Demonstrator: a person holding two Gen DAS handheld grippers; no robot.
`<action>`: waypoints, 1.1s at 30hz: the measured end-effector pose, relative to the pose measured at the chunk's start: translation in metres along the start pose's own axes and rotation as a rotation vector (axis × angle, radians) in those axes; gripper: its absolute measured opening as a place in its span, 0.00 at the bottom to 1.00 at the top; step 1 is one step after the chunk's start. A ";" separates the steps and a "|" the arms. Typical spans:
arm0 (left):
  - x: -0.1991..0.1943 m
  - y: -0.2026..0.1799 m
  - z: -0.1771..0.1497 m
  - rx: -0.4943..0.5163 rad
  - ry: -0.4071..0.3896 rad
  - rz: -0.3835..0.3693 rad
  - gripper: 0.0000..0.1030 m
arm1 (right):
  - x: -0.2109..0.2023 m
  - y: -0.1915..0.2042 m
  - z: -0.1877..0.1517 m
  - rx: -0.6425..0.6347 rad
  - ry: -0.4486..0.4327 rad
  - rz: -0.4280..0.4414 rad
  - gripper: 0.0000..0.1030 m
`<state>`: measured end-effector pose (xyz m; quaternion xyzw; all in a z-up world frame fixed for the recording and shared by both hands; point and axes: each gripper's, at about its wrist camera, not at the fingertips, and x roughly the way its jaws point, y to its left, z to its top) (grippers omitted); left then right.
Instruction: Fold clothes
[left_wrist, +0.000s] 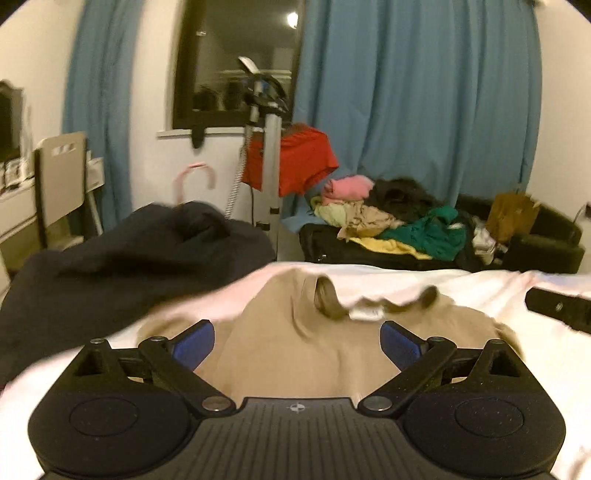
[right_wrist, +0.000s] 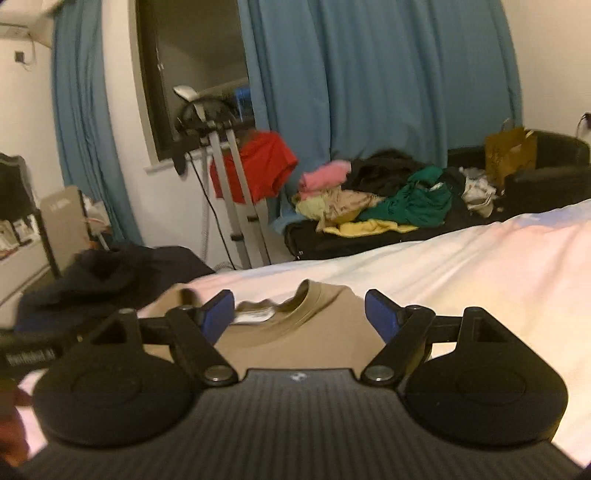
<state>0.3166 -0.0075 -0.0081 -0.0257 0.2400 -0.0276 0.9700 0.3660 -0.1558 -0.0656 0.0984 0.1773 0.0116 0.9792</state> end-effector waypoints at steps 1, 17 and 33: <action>-0.024 0.002 -0.008 0.003 -0.002 -0.002 0.95 | -0.021 0.005 -0.005 -0.006 -0.005 0.000 0.77; -0.246 0.021 -0.101 0.051 -0.177 0.001 0.95 | -0.191 0.015 -0.091 0.012 -0.059 0.079 0.77; -0.193 0.023 -0.128 0.079 -0.071 0.016 0.95 | -0.190 -0.002 -0.113 0.065 -0.031 0.050 0.77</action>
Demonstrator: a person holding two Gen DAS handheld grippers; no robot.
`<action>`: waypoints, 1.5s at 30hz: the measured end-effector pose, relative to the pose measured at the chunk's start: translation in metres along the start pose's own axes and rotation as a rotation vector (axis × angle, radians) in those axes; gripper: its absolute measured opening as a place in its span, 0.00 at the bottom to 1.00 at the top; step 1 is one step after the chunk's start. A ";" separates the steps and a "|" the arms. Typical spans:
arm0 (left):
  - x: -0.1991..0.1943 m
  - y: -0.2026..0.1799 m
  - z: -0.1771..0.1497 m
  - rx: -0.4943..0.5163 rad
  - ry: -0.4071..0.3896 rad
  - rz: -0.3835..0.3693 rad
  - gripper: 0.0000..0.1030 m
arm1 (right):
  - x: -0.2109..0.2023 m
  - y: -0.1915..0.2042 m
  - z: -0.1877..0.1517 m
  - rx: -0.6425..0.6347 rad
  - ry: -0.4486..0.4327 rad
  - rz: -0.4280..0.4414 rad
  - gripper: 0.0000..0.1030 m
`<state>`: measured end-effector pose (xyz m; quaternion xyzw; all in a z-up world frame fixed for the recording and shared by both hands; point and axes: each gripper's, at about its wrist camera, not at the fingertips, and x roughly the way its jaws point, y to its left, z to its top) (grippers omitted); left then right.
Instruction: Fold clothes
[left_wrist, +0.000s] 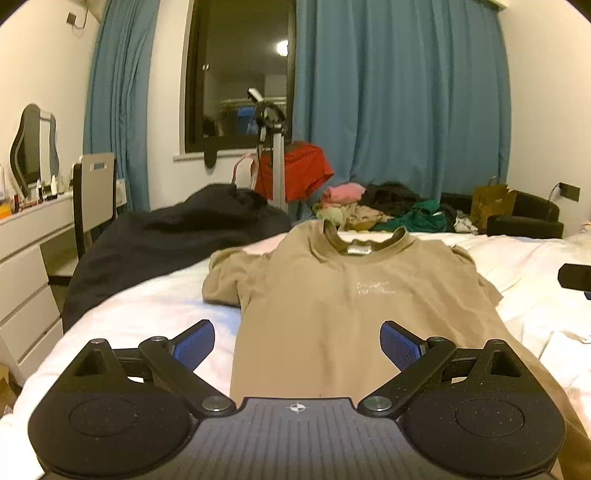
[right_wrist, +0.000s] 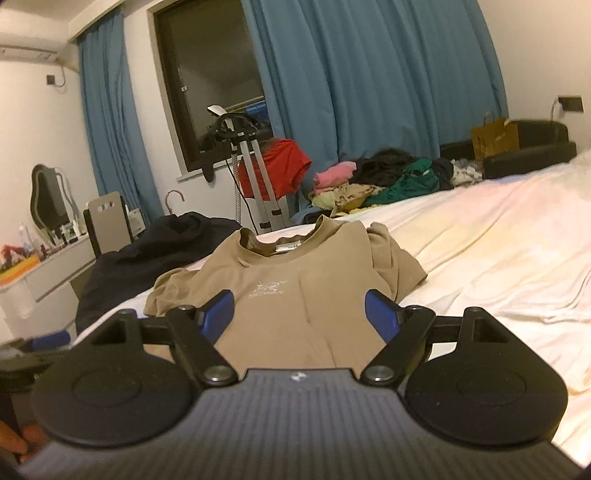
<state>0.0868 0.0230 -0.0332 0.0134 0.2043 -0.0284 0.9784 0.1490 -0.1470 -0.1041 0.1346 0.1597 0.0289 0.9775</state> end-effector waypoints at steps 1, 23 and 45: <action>0.002 0.001 -0.001 -0.006 0.009 -0.002 0.95 | 0.002 -0.001 0.000 0.003 0.001 -0.005 0.77; 0.106 0.079 0.008 -0.513 0.278 0.070 0.94 | 0.019 -0.020 0.002 0.075 0.066 0.010 0.77; 0.270 0.148 0.027 -0.918 0.198 -0.030 0.71 | 0.102 -0.059 -0.012 0.201 0.164 -0.086 0.77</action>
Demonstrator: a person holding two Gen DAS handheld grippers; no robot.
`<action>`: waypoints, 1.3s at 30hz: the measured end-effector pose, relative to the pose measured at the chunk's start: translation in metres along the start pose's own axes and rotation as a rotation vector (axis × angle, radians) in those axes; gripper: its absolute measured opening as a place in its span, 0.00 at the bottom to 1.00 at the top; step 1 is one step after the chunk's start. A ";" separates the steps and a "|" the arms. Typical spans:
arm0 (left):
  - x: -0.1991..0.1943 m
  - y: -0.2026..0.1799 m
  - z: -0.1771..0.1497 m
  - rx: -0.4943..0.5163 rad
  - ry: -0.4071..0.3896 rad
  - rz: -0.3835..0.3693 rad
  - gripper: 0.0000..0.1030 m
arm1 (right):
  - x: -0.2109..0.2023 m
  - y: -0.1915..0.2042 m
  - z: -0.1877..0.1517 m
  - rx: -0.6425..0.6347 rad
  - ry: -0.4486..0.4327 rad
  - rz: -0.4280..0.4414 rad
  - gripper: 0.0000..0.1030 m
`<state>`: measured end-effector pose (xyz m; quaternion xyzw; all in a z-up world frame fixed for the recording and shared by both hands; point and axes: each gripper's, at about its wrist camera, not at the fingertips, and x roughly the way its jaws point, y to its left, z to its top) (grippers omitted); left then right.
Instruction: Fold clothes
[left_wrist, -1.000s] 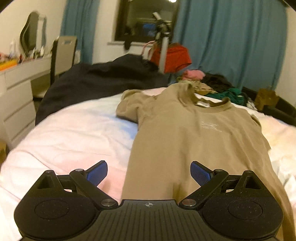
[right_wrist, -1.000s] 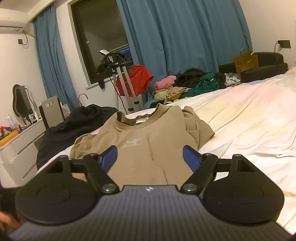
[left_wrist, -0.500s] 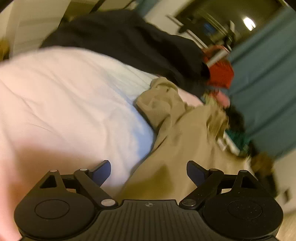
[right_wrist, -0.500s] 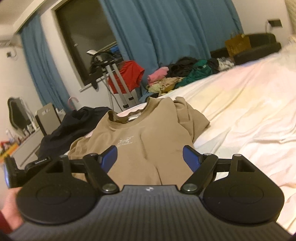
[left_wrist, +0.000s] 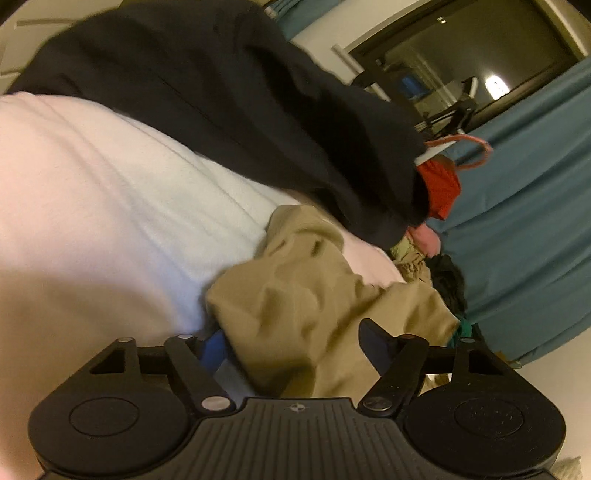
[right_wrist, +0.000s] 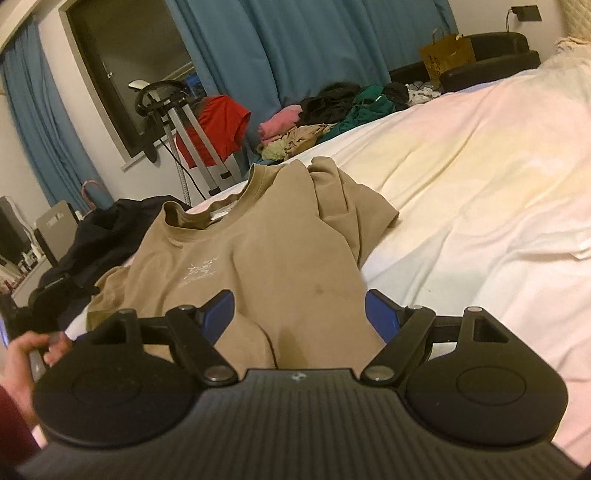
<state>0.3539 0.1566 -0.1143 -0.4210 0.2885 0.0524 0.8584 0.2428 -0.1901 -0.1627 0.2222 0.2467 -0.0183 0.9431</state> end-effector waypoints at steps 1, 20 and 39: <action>0.006 -0.001 0.003 0.014 -0.003 0.007 0.63 | 0.005 0.000 0.000 -0.001 0.005 -0.006 0.77; -0.017 -0.039 0.020 0.439 -0.038 0.251 0.41 | 0.020 0.004 -0.006 -0.037 0.015 -0.024 0.77; -0.253 0.049 -0.100 0.503 0.582 0.296 0.60 | -0.056 0.005 0.001 -0.078 -0.075 -0.017 0.77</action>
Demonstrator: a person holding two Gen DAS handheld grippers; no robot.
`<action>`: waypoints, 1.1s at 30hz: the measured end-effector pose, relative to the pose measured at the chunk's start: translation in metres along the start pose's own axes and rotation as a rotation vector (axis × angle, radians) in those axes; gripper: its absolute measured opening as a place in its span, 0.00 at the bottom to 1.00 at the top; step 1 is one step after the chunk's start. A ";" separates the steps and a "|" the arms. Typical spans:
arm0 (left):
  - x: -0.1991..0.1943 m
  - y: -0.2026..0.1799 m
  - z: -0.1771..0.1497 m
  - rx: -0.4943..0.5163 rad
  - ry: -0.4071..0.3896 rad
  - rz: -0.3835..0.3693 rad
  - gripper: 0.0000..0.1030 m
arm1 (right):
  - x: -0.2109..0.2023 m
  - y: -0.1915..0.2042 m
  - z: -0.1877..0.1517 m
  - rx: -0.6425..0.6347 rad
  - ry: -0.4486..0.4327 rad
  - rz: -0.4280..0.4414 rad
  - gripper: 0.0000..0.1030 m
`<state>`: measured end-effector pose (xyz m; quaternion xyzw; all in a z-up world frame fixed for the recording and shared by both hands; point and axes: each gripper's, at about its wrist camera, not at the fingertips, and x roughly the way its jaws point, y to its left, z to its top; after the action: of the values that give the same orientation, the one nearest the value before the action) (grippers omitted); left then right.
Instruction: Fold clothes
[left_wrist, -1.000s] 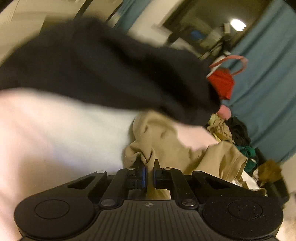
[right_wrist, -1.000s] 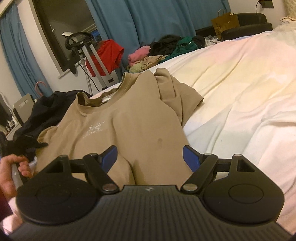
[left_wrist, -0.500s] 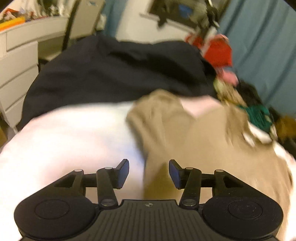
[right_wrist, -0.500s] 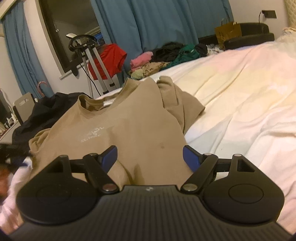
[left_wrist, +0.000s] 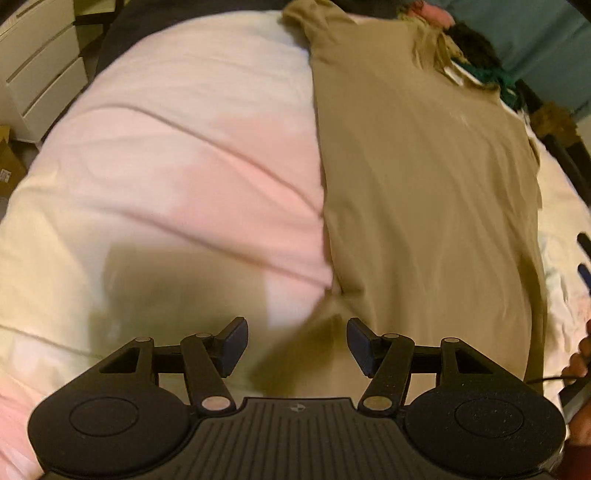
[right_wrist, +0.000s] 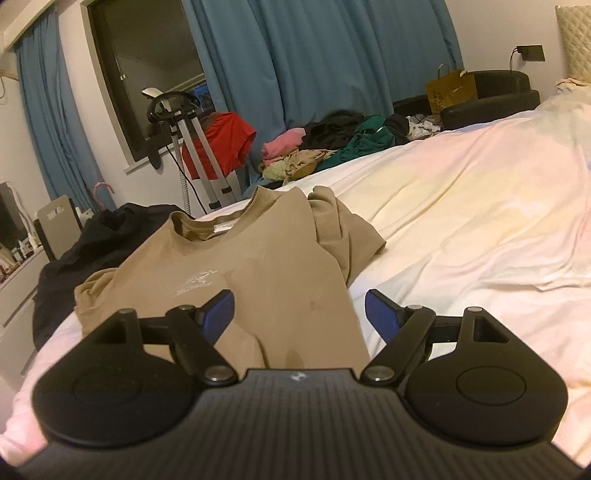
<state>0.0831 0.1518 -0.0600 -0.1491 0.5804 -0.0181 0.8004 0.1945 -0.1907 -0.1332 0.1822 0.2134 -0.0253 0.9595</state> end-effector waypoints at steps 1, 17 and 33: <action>0.002 -0.003 -0.003 0.023 0.026 -0.002 0.58 | -0.005 0.000 -0.001 -0.009 -0.002 0.002 0.77; -0.037 -0.031 -0.038 0.224 -0.032 0.110 0.29 | -0.026 0.003 -0.003 -0.036 -0.013 0.024 0.77; -0.041 -0.178 0.003 0.358 -0.685 0.008 0.94 | -0.034 0.012 0.002 -0.076 -0.074 0.006 0.77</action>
<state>0.0984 -0.0094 0.0253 -0.0020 0.2676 -0.0654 0.9613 0.1663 -0.1812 -0.1134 0.1451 0.1779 -0.0209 0.9731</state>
